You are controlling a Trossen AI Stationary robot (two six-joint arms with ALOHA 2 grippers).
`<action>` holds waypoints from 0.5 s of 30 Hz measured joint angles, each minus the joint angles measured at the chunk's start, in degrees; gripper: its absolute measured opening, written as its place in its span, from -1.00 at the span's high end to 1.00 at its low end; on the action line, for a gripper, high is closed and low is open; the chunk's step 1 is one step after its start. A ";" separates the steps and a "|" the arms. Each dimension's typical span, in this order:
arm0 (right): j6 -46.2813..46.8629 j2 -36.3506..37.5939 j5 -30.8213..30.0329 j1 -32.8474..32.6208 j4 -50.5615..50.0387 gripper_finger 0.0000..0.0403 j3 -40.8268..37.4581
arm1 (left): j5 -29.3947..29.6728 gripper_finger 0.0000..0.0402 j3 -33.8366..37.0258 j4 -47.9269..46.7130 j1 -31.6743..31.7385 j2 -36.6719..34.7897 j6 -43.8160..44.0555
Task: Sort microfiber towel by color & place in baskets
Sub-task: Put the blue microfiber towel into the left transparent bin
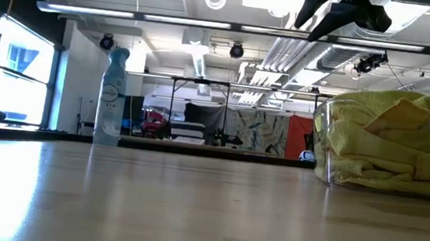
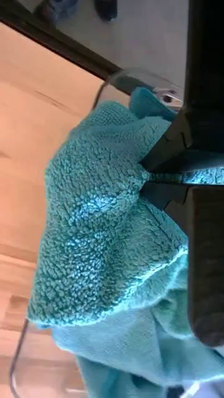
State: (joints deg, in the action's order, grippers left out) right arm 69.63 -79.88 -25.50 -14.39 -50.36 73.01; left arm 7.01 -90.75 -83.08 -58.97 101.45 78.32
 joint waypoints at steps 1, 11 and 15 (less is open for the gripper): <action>0.24 0.00 0.00 -0.48 0.02 0.29 0.00 | 0.62 1.00 0.36 0.69 -0.22 0.06 0.00; 3.97 0.00 -1.56 -6.42 -0.04 0.29 -0.01 | -2.40 1.00 21.96 23.61 -7.49 -5.59 14.10; 4.99 0.00 -3.16 -8.21 -0.11 0.29 -0.02 | -0.63 1.00 30.31 33.55 -9.18 -8.85 16.32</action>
State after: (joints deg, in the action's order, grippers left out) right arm 74.61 -79.88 -28.66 -22.60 -50.47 72.99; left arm 6.38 -60.44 -49.52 -68.15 92.60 94.64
